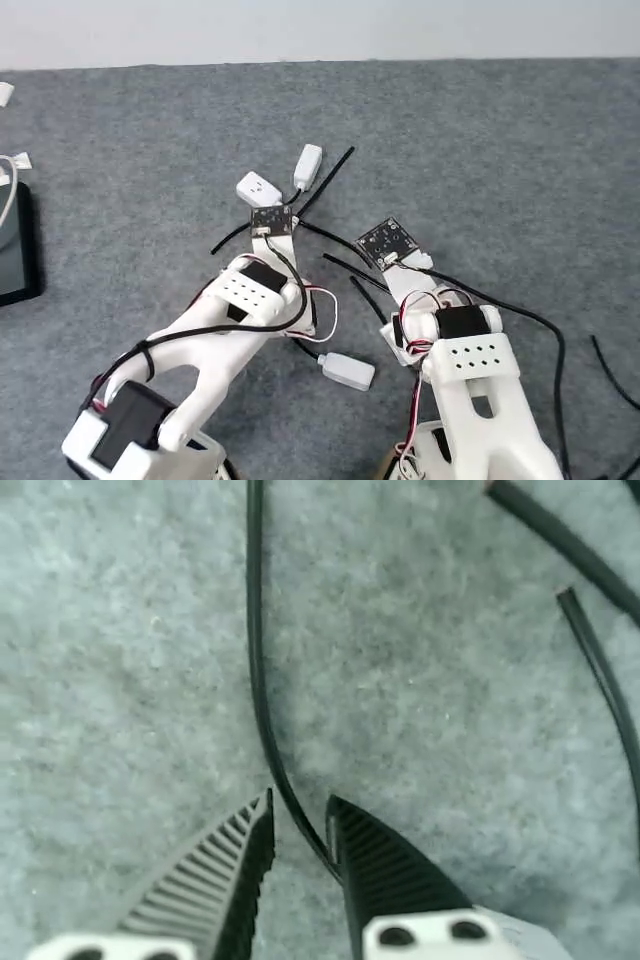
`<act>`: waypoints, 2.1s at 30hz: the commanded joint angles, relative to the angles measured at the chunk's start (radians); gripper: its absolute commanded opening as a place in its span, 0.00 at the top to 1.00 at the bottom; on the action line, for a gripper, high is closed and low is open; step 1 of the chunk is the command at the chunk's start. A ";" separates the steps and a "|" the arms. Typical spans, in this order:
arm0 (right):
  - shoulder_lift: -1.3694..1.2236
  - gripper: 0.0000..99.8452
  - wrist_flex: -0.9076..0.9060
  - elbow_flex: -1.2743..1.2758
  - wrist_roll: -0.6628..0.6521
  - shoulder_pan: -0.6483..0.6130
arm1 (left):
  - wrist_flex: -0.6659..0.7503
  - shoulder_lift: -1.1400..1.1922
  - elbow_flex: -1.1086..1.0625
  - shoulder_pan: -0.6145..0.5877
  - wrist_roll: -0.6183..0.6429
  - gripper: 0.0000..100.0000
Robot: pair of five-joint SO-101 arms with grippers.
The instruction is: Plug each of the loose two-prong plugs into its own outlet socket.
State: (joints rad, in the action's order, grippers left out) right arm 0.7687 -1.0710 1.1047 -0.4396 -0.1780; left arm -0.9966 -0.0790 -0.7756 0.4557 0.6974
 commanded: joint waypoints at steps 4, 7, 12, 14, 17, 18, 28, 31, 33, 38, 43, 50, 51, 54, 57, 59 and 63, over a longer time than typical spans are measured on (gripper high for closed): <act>0.019 0.97 0.018 -0.005 0.008 0.013 | 0.049 -0.003 -0.005 -0.015 0.012 0.98; 0.021 0.97 0.018 -0.005 0.008 0.013 | 0.123 0.006 -0.044 -0.012 0.012 0.99; 0.021 0.97 0.018 -0.005 0.002 0.013 | 0.121 0.071 -0.007 -0.005 0.014 0.99; 0.021 0.97 0.018 -0.005 0.002 0.013 | 0.104 0.097 0.018 -0.005 0.014 0.99; 0.021 0.97 0.018 -0.005 0.002 0.013 | 0.100 0.123 0.039 -0.011 0.052 0.99; 0.021 0.97 0.018 -0.005 0.002 0.013 | 0.091 0.127 0.044 -0.012 0.069 0.99; 0.021 0.97 0.019 -0.005 0.002 0.013 | -0.041 0.123 0.150 -0.035 -0.138 0.99; 0.021 0.97 0.019 -0.005 0.002 0.013 | -0.060 0.123 0.153 -0.035 -0.141 0.99; 0.021 0.97 0.019 -0.005 0.002 0.013 | -0.081 0.118 0.157 -0.032 -0.144 0.99; 0.021 0.97 0.019 -0.005 0.002 0.015 | -0.089 0.112 0.225 -0.084 -0.239 0.99; 0.021 0.97 0.019 -0.005 0.002 0.015 | -0.089 0.114 0.239 -0.086 -0.342 0.99; 0.021 0.97 0.019 -0.005 0.002 0.015 | -0.029 0.114 0.231 -0.094 -0.347 0.99; 0.021 0.97 0.019 -0.005 0.002 0.015 | -0.011 0.114 0.228 -0.094 -0.358 0.99; 0.021 0.97 0.019 -0.005 0.002 0.015 | 0.025 0.112 0.223 -0.094 -0.430 0.97; 0.019 0.97 0.019 -0.005 0.002 0.015 | 0.018 0.107 0.232 -0.095 -0.465 0.94; 0.019 0.97 0.019 -0.005 0.002 0.015 | 0.017 0.080 0.226 -0.097 -0.476 0.90; 0.019 0.97 0.019 -0.005 0.002 0.013 | 0.017 -0.026 0.205 -0.095 -0.488 0.79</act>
State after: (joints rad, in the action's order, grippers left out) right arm 0.7687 -1.0710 1.1047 -0.4396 -0.1780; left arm -0.9966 0.0192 -0.5838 0.3667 0.2248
